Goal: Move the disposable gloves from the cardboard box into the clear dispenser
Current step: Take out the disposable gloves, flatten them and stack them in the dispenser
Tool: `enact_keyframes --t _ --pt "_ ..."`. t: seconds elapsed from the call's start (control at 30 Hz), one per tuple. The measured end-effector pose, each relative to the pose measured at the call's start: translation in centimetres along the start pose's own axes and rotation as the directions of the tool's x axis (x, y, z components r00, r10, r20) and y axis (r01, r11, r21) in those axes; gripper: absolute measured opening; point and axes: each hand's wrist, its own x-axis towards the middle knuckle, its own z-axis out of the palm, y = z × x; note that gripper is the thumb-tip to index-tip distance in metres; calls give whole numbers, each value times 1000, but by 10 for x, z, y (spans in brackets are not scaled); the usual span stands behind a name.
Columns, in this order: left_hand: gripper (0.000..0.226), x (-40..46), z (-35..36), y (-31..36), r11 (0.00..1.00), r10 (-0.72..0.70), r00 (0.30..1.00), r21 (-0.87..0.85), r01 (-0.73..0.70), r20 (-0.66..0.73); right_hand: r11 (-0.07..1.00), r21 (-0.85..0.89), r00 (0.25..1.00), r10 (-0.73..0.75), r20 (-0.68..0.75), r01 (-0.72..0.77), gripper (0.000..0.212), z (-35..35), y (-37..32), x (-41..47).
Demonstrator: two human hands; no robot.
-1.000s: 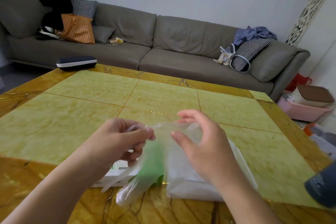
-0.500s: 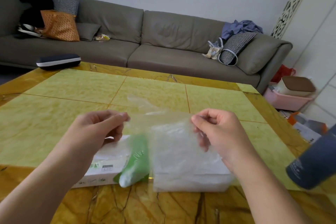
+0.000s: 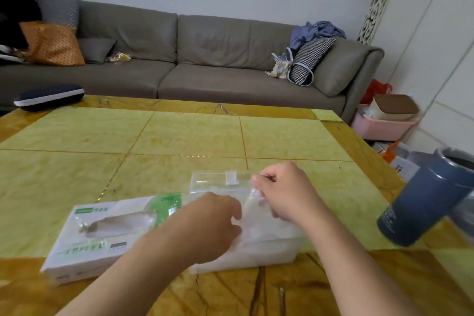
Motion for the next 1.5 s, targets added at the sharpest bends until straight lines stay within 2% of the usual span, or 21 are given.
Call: enact_keyframes --t 0.1,0.4,0.6,0.67,0.7,0.77,0.83,0.87,0.93,1.0,1.1,1.23,1.33,1.4,1.5 --pt "32 5 3 1 999 -27 988 -25 31 154 995 -103 1000 -13 -15 12 39 1 2 3" --pt "60 23 -3 9 989 -79 947 143 35 312 932 -361 993 -51 -102 11 60 1 15 12" --pt "36 35 3 18 962 -66 969 272 -2 239 847 -528 984 -31 -175 -68 50 -3 2 -3" --pt "36 36 6 18 955 -44 977 297 -20 208 859 -512 970 -125 -211 -1 37 -5 -12 -12" --pt "36 37 7 18 952 -26 982 305 -33 188 891 -450 964 -171 -201 64 25 -5 -19 -16" --pt "31 38 11 16 942 14 987 329 -67 161 961 -249 985 -149 -92 122 9 2 -29 -20" --pt "25 36 13 16 932 37 985 350 -94 166 982 -178 994 -37 100 54 14 10 -29 -20" --pt "21 35 13 16 927 51 984 359 -110 170 981 -195 985 26 170 8 13 12 -27 -20" --pt "28 35 13 12 922 78 981 362 -139 177 959 -278 951 126 282 -44 11 13 -19 -18" --pt "34 36 12 7 930 76 977 340 -142 201 913 -408 909 190 372 -24 12 13 -13 -16" --pt "33 38 8 4 942 57 956 302 -147 287 847 -531 871 259 417 2 21 19 -11 -11" --pt "36 37 -2 6 935 78 928 296 -195 364 779 -626 816 348 461 21 10 27 -12 -2" --pt "50 37 -8 6 928 68 904 307 -213 422 758 -649 758 386 525 64 10 26 -17 -1" --pt "60 33 -14 5 939 72 891 270 -212 448 754 -655 761 396 514 50 25 29 -16 0" --pt "56 20 -28 -3 973 143 912 114 -200 384 749 -660 738 413 533 58 59 38 -16 -3"
